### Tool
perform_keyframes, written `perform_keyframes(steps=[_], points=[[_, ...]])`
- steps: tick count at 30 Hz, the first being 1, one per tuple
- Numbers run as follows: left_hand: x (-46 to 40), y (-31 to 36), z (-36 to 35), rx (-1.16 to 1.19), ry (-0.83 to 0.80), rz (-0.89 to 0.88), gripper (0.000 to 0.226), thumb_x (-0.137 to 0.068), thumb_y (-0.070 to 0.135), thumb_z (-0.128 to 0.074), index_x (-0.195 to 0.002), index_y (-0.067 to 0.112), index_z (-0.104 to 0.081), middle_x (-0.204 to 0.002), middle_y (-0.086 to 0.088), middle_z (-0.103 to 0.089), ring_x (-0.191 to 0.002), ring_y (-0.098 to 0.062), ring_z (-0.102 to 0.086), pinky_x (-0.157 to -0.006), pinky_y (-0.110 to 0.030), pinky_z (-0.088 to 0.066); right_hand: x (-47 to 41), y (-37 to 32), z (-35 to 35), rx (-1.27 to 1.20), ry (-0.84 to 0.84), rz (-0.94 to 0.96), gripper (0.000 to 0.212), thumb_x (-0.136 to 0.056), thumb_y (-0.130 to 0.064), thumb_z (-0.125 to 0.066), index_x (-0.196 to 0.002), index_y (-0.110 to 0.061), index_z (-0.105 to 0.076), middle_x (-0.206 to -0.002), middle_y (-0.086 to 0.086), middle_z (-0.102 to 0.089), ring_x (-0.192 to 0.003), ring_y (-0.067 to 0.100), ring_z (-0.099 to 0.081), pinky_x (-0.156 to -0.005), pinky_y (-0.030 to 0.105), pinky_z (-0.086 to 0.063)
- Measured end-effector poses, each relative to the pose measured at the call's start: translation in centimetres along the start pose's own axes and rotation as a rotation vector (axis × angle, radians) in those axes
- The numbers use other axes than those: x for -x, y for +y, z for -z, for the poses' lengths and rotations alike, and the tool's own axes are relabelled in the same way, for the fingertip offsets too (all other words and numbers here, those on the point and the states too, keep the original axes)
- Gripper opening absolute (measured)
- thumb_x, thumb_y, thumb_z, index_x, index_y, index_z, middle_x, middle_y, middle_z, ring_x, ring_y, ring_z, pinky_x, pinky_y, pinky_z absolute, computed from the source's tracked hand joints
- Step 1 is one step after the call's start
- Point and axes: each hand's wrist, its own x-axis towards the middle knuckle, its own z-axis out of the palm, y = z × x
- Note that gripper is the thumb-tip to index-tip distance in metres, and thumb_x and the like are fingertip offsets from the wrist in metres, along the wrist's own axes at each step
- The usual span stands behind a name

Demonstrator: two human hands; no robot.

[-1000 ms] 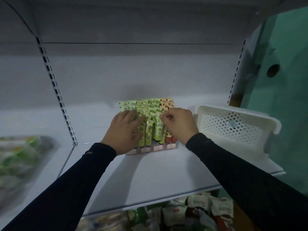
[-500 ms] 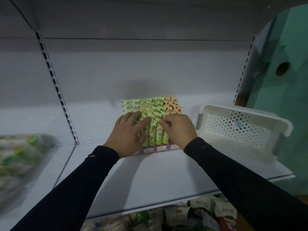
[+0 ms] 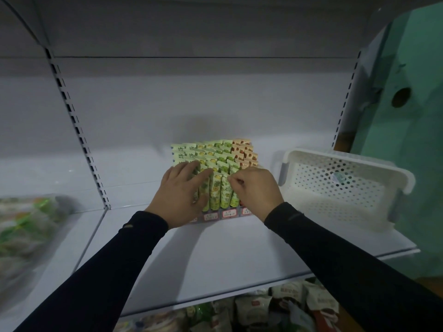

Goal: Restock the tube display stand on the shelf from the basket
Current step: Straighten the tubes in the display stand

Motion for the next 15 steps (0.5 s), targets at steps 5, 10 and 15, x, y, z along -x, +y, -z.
perform_keyframes(steps=[5,10,15], points=[[0.0,0.0,0.0,0.004,-0.013,0.011,0.061,-0.084,0.049,-0.040,-0.136,0.021,-0.055,-0.140,-0.015,-0.051,-0.130,-0.040,-0.043,-0.105,-0.055,-0.035,-1.4,-0.1,0.3,-0.023,-0.082,-0.029,0.035,-0.094,-0.022,-0.055,-0.062,-0.007,-0.061,-0.060,0.005,-0.059,-0.059,0.020,-0.053,-0.061,0.033,-0.048],[0.0,0.1,-0.1,0.009,0.017,-0.010,0.058,-0.081,0.045,-0.044,-0.132,0.019,-0.058,-0.133,-0.016,-0.055,-0.122,-0.041,-0.048,-0.100,-0.056,-0.040,-2.3,0.2,0.2,-0.031,-0.127,-0.074,0.032,-0.093,-0.025,-0.059,-0.068,-0.007,-0.068,-0.069,0.004,-0.066,-0.063,0.017,-0.055,-0.065,0.028,-0.045],[0.0,0.1,-0.1,0.015,0.035,-0.014,0.058,-0.080,0.043,-0.045,-0.130,0.017,-0.059,-0.131,-0.016,-0.056,-0.120,-0.042,-0.050,-0.099,-0.055,-0.041,-2.7,0.3,-0.2,-0.054,-0.141,-0.099,0.032,-0.091,-0.025,-0.061,-0.064,-0.007,-0.065,-0.068,0.001,-0.066,-0.060,0.014,-0.055,-0.065,0.027,-0.047]])
